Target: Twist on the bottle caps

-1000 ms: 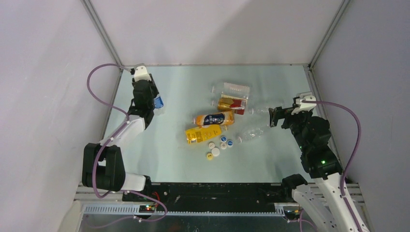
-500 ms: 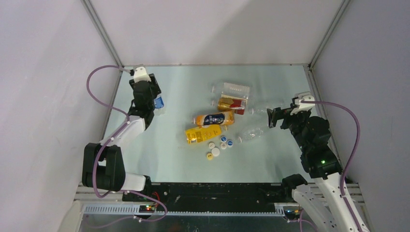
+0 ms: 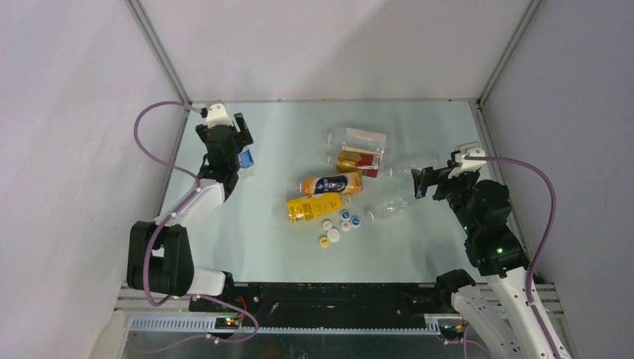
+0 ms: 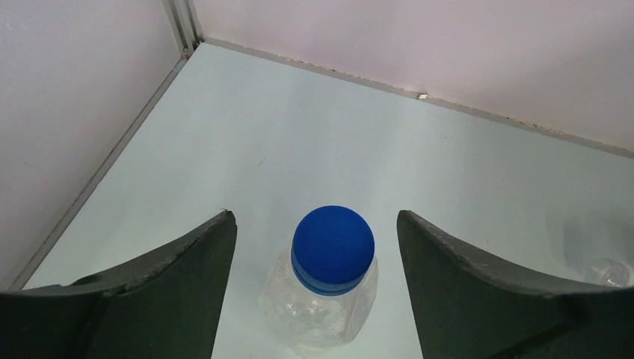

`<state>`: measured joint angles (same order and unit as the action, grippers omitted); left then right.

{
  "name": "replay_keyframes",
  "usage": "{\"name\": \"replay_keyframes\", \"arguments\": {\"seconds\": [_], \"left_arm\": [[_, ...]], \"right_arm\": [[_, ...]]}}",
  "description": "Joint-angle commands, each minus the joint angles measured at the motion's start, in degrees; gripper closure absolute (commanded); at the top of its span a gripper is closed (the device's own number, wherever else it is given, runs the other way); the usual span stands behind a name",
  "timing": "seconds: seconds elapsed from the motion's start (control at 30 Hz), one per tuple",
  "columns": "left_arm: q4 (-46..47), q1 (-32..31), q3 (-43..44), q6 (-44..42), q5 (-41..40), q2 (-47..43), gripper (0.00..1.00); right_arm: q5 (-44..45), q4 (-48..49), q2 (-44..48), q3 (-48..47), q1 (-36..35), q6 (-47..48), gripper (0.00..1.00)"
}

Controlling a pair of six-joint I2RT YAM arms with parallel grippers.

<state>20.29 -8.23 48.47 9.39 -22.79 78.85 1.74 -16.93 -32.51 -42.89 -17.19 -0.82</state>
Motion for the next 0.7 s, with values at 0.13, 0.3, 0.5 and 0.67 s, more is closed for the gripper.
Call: {"name": "replay_keyframes", "arguments": {"seconds": [0.13, 0.3, 0.5, 0.67], "left_arm": [[0.74, 0.40, -0.74, 1.33, -0.65, -2.34, 0.04], [0.07, 0.40, -0.72, 1.53, -0.06, -3.34, 0.00], [-3.52, 0.38, -0.66, 2.21, 0.69, -6.35, 0.00], [-9.94, 0.41, -0.14, 2.55, -0.63, -10.84, 0.00]], "right_arm": [[-0.27, 3.21, 0.05, 0.44, -0.45, 0.64, 0.01], [-0.33, 3.10, -0.09, 0.44, -0.56, 0.35, 0.01], [0.01, 3.10, -0.18, 0.45, -0.51, -0.15, 0.01], [0.68, 3.23, -0.80, 0.45, -0.48, -1.52, 0.01]]}}
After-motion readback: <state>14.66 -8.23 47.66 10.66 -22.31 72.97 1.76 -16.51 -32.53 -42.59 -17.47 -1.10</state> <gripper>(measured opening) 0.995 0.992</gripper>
